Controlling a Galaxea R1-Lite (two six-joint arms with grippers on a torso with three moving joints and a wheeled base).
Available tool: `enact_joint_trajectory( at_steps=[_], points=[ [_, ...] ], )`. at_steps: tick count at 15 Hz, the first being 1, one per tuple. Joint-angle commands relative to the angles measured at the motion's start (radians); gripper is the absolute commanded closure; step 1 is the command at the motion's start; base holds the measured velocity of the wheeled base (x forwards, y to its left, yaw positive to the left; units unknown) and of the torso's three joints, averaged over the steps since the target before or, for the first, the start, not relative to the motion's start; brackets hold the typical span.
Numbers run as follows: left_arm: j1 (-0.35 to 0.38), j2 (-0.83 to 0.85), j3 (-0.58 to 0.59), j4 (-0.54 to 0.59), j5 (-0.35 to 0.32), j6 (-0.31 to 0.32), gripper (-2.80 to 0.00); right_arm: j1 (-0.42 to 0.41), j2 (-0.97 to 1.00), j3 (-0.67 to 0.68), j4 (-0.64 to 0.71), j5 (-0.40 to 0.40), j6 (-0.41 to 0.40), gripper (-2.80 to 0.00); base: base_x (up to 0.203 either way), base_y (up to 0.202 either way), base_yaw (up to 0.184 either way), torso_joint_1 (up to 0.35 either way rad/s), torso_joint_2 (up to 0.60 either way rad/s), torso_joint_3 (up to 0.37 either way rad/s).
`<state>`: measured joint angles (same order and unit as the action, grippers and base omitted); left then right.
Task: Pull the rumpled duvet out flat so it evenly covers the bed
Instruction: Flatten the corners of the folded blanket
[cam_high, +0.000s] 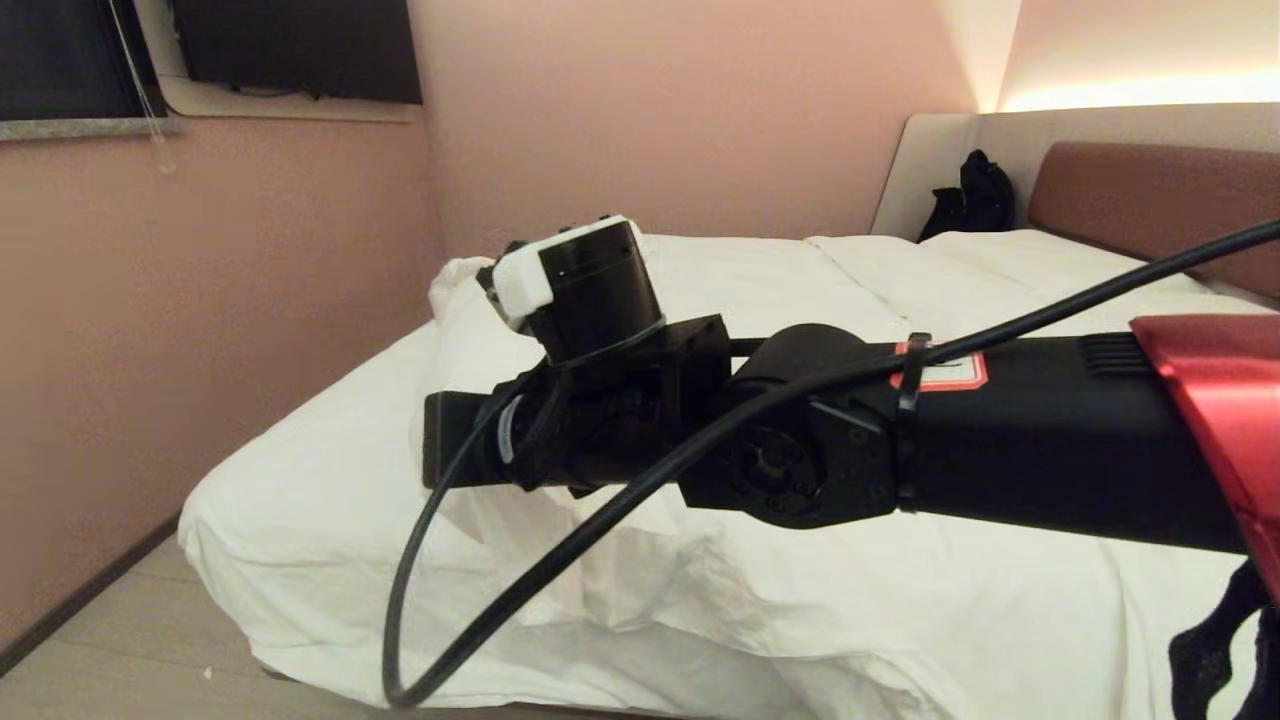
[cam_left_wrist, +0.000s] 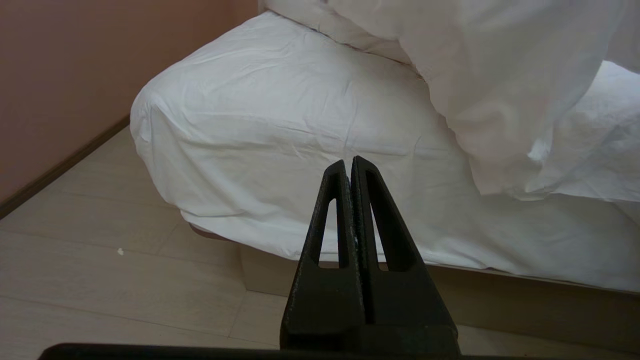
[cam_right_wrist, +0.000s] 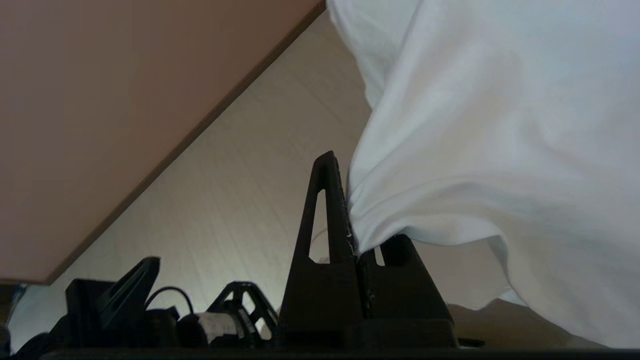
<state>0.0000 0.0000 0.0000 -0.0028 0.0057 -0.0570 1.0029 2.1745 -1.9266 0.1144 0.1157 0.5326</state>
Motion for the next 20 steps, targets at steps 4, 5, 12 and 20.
enact_joint_trajectory(
  at_steps=[4,5,12,20],
  points=[
    [0.000,0.000,0.000,0.000,0.000,0.000,0.00,0.085,0.015,0.000,0.002,-0.008,0.002,0.00,0.000,0.000,0.000,0.000,0.00,0.000],
    [0.000,0.000,0.000,0.000,0.000,-0.001,0.00,0.114,0.028,-0.001,0.001,-0.013,0.000,0.00,0.000,0.000,0.000,0.000,0.00,0.000],
    [0.000,0.000,0.000,0.000,0.000,0.000,0.00,0.195,0.039,-0.002,-0.001,-0.057,-0.003,0.00,0.000,0.000,0.000,0.000,0.00,0.000],
    [0.000,0.000,0.000,0.000,0.000,-0.001,0.00,0.251,0.039,-0.002,-0.001,-0.061,-0.013,0.00,0.000,0.000,0.000,0.000,0.00,0.000]
  ],
)
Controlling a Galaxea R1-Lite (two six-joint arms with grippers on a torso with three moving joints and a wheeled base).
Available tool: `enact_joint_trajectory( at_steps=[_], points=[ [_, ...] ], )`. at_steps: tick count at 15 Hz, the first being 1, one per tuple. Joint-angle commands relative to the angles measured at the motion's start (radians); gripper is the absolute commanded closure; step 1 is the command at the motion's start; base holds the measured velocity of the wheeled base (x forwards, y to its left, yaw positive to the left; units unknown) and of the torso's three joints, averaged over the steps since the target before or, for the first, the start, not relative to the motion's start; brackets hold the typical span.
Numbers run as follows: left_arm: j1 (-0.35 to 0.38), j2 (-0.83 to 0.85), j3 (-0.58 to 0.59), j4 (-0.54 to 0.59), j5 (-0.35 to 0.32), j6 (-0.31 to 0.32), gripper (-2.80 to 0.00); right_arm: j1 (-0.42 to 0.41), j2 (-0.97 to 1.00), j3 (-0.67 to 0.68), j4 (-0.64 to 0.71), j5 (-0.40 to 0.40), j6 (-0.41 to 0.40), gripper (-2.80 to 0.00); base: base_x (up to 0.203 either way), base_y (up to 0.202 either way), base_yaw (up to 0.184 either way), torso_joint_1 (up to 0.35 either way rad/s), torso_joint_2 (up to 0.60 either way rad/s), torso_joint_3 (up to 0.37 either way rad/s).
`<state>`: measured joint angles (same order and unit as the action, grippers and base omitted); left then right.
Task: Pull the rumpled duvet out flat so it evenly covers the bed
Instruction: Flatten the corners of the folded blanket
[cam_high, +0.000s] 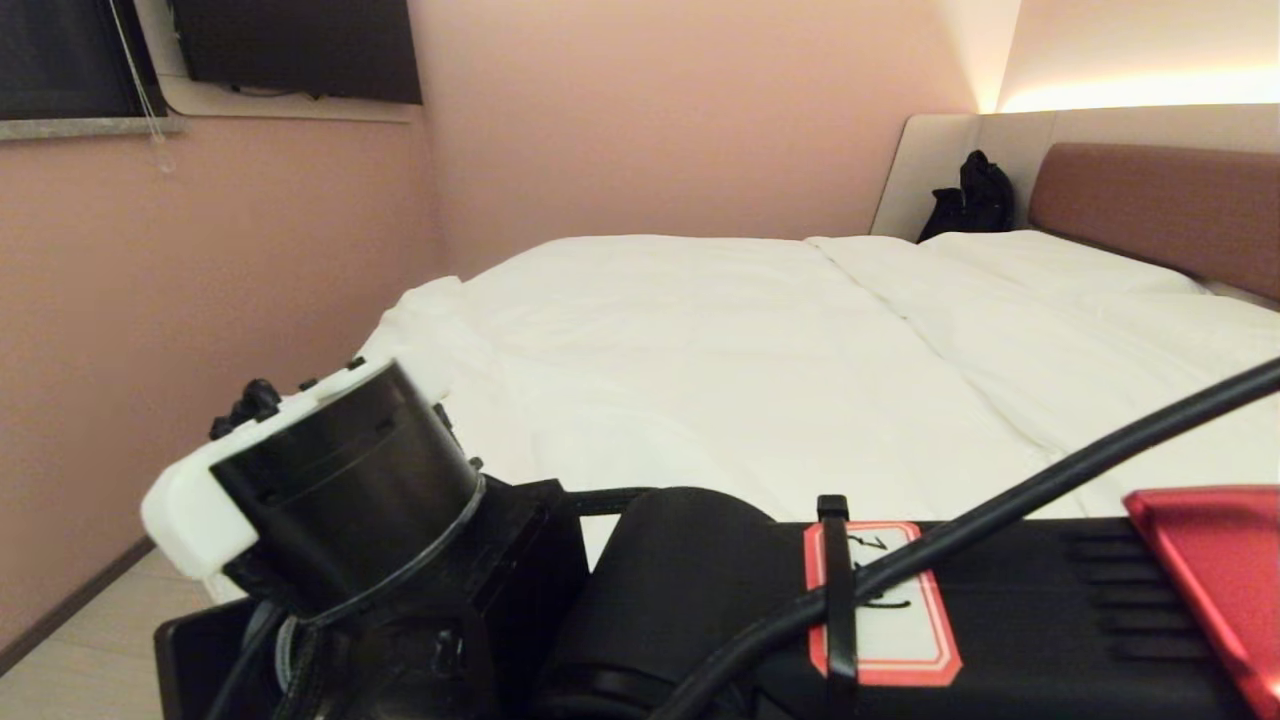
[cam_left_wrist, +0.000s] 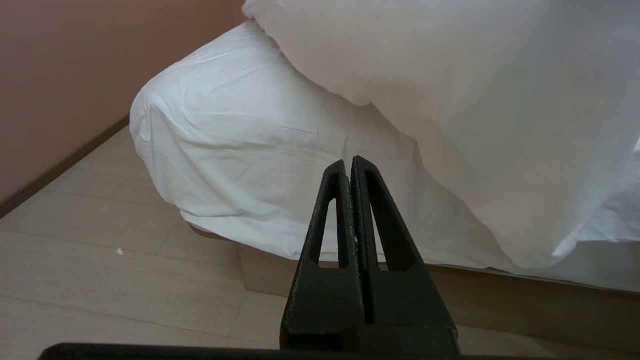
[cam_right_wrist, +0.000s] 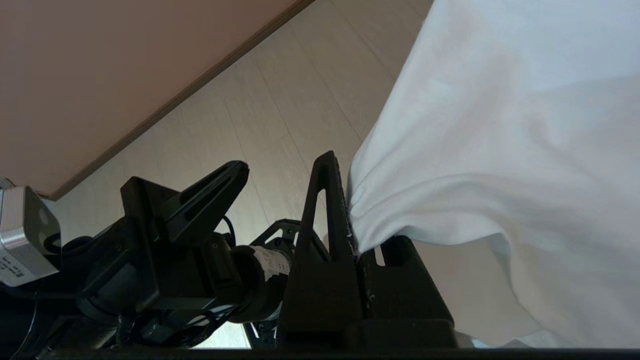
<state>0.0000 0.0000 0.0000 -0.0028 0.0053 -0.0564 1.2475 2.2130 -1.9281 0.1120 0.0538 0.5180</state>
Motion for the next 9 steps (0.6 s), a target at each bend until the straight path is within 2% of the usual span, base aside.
enact_joint_trajectory(
  at_steps=[1,9],
  points=[
    [0.000,0.000,0.000,0.000,0.001,-0.002,0.00,0.007,0.002,0.000,0.003,0.001,-0.007,0.00,0.000,0.000,0.000,0.000,0.00,0.000],
    [0.000,0.000,0.000,0.000,0.001,-0.001,0.00,0.017,0.005,0.000,0.025,0.000,-0.033,0.00,0.000,0.000,0.000,0.000,0.00,0.000]
  ],
)
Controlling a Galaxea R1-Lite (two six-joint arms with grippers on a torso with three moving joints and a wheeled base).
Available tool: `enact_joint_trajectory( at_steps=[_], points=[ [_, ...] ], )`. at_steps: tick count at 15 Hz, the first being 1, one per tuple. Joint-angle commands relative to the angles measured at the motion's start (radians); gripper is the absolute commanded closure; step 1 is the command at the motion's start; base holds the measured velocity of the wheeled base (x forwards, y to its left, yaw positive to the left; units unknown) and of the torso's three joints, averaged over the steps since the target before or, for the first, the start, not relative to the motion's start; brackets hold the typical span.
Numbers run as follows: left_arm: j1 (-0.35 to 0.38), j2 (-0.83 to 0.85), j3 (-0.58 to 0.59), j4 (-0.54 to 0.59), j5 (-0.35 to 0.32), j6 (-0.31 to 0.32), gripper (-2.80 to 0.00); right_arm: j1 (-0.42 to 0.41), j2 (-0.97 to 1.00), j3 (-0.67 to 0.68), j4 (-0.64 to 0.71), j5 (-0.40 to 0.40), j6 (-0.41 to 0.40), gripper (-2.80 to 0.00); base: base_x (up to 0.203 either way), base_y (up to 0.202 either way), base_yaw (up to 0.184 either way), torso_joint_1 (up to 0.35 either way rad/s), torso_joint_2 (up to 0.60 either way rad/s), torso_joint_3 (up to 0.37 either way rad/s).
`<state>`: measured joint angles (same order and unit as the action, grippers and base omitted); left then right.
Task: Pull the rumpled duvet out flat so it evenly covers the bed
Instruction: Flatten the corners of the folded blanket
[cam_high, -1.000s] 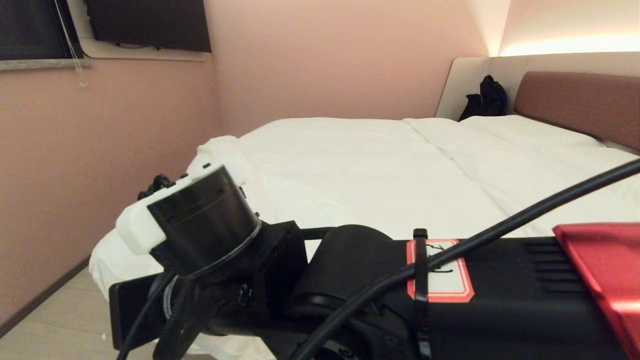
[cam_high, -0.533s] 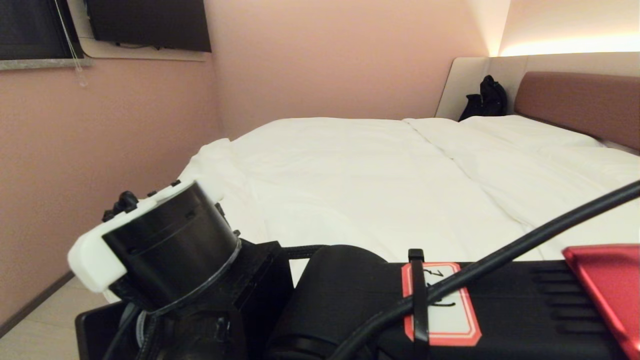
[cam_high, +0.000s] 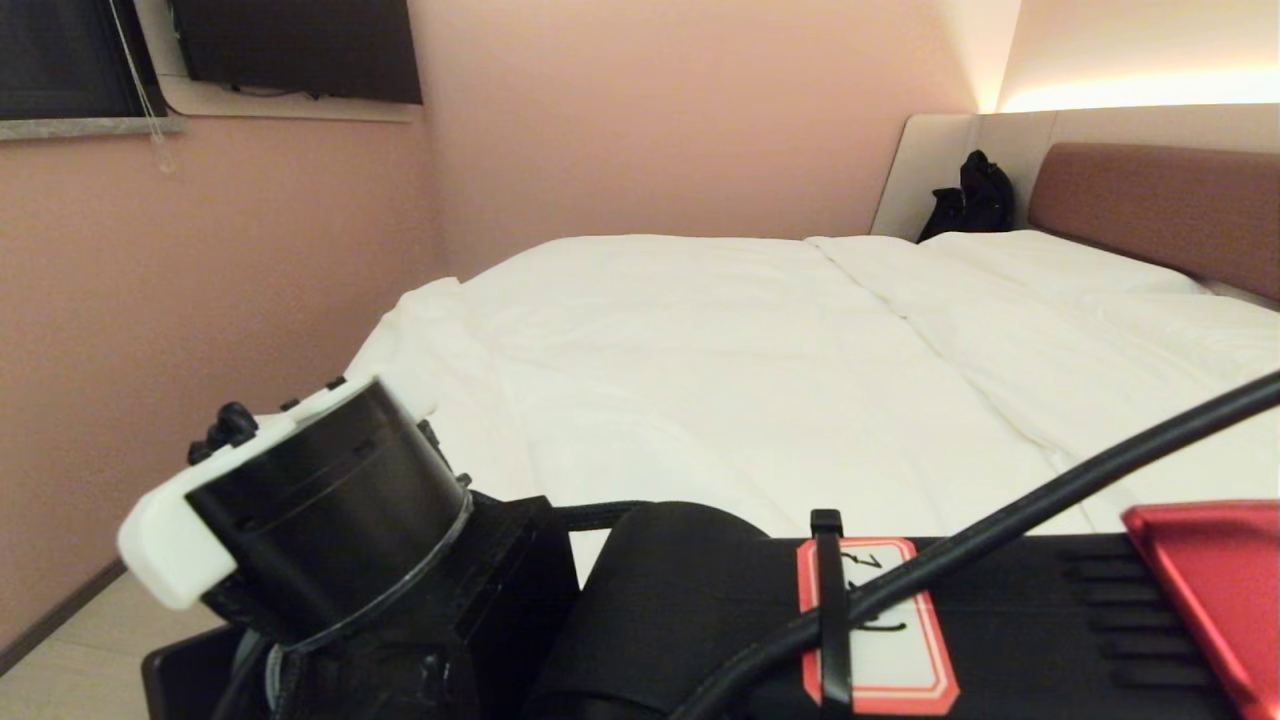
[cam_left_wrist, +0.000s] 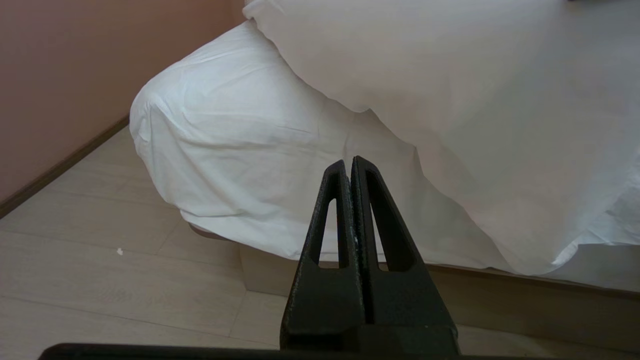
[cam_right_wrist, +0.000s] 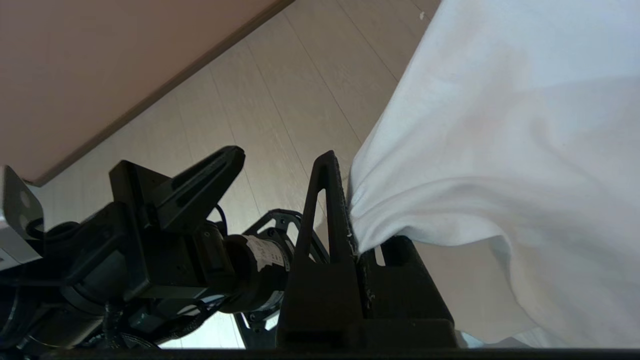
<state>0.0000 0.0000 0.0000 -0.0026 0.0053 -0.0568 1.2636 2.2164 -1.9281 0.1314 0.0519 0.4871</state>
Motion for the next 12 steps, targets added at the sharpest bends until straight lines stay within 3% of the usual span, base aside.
enact_joint_trajectory(
  at_steps=[1,3,4,12],
  points=[
    [0.000,0.000,0.000,0.000,0.001,0.000,0.00,0.000,0.002,0.000,0.005,0.000,-0.003,0.00,0.000,0.000,0.000,0.000,0.00,0.000],
    [0.000,0.000,0.000,0.000,0.001,0.000,0.00,0.000,0.011,0.000,0.007,-0.051,-0.019,0.00,0.000,0.000,0.000,0.000,0.00,0.000],
    [0.000,0.000,0.000,0.000,0.001,-0.001,0.00,0.000,0.012,0.000,0.007,-0.061,-0.025,-2.80,0.000,0.000,0.000,0.000,0.00,0.000],
    [0.000,0.000,0.000,0.000,0.001,0.000,0.00,-0.001,-0.005,0.005,0.025,-0.064,-0.033,-2.80,0.000,0.000,0.000,0.000,0.00,0.000]
  ],
)
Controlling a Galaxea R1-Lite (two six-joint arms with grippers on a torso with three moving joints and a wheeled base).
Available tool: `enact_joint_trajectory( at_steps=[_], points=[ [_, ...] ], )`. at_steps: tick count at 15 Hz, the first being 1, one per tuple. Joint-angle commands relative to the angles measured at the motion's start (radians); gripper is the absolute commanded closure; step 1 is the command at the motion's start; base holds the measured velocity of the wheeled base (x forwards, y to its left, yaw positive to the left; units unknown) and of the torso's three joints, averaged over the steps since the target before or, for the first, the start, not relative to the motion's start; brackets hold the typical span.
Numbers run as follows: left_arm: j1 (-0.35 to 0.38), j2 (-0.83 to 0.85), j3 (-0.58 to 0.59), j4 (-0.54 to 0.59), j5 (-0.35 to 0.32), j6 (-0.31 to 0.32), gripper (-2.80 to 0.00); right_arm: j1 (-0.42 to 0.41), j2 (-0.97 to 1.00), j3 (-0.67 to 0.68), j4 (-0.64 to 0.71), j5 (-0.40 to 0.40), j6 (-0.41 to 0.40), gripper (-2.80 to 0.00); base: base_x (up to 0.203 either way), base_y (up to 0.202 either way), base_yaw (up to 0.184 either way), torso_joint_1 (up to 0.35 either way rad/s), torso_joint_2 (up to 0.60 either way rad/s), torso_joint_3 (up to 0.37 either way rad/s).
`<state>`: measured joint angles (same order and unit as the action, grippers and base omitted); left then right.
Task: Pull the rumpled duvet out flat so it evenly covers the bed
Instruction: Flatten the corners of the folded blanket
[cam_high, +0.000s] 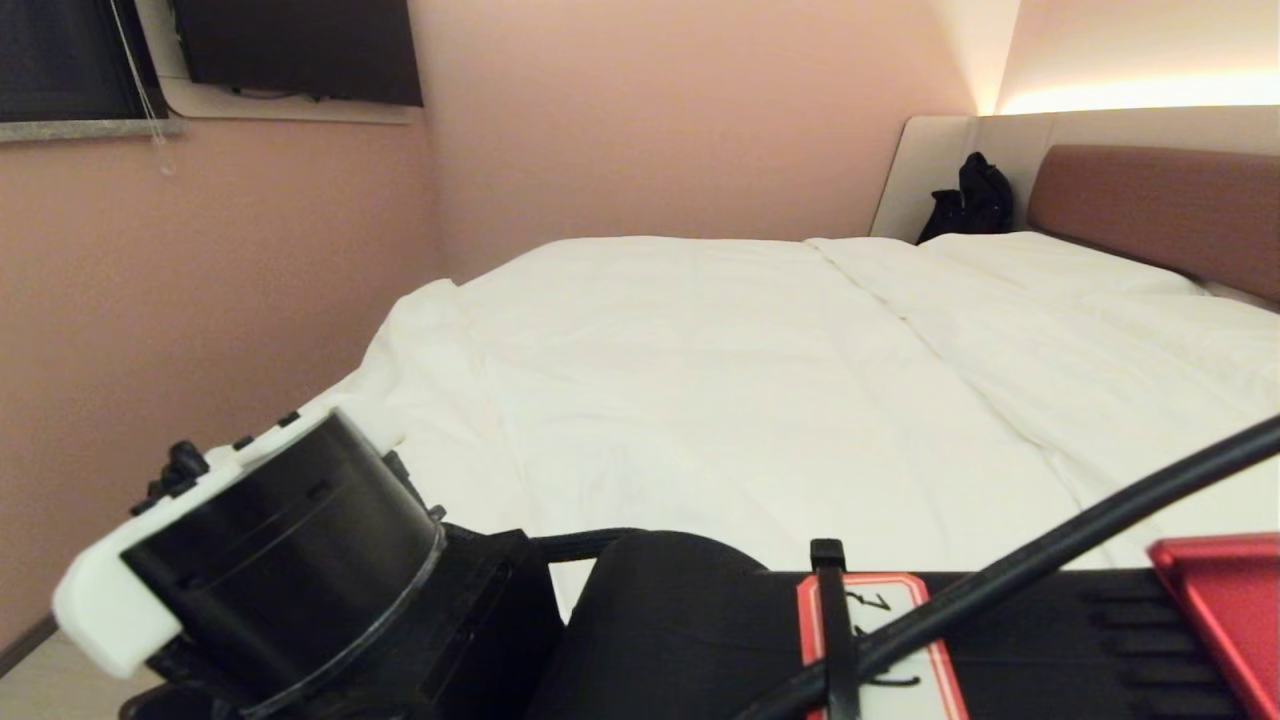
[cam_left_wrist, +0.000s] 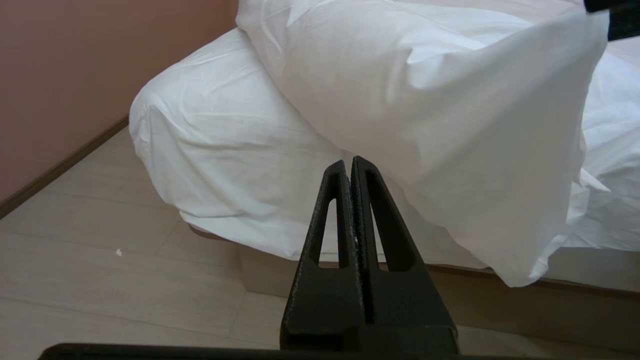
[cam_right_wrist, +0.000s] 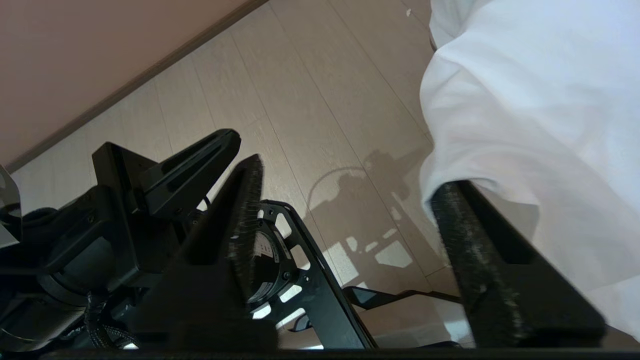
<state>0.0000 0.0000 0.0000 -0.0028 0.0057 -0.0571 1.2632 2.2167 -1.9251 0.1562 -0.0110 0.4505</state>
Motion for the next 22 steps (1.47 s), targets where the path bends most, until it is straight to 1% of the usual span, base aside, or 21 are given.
enact_joint_trajectory(
  at_steps=[1,4,7,12,13,19,20,21,22],
  points=[
    [0.000,0.000,0.000,0.000,0.000,0.000,0.00,-0.003,-0.020,0.007,0.000,-0.003,0.006,-2.80,0.000,0.000,0.000,0.000,0.00,0.000],
    [0.000,0.000,0.000,0.000,0.000,0.000,0.00,-0.020,-0.065,0.045,0.002,-0.006,0.008,-2.80,0.000,0.000,0.000,0.000,0.00,0.000],
    [0.000,0.000,0.000,0.000,0.000,-0.001,0.00,-0.047,-0.134,0.114,0.002,-0.036,0.007,-2.80,0.000,0.000,0.000,0.000,0.00,0.000],
    [0.000,0.000,0.000,0.000,0.000,0.000,0.00,-0.148,-0.269,0.251,0.001,-0.041,0.013,-2.80,0.000,0.000,0.000,0.000,0.00,0.000],
    [0.000,0.000,0.000,0.000,0.000,0.000,0.00,-0.173,-0.292,0.274,0.001,-0.041,0.015,-2.80,0.000,0.000,0.000,0.000,0.00,0.000],
    [0.000,0.000,0.000,0.000,0.000,0.000,0.00,-0.448,-0.448,0.421,-0.007,-0.025,0.035,-2.80,0.000,0.000,0.000,0.000,0.00,0.000],
    [0.000,0.000,0.000,0.000,0.000,-0.001,0.00,-0.489,-0.458,0.434,-0.008,-0.023,0.036,-1.57,0.000,0.000,0.000,0.000,0.00,0.000],
    [0.000,0.000,0.000,0.000,0.000,-0.001,0.00,-0.532,-0.466,0.448,-0.010,-0.016,0.036,0.00,0.000,0.000,0.000,0.000,0.00,0.000],
    [0.000,0.000,0.000,0.000,0.000,-0.001,0.00,-0.558,-0.472,0.461,-0.010,0.001,0.036,0.00,0.000,0.000,0.000,0.000,0.00,0.000]
  ],
)
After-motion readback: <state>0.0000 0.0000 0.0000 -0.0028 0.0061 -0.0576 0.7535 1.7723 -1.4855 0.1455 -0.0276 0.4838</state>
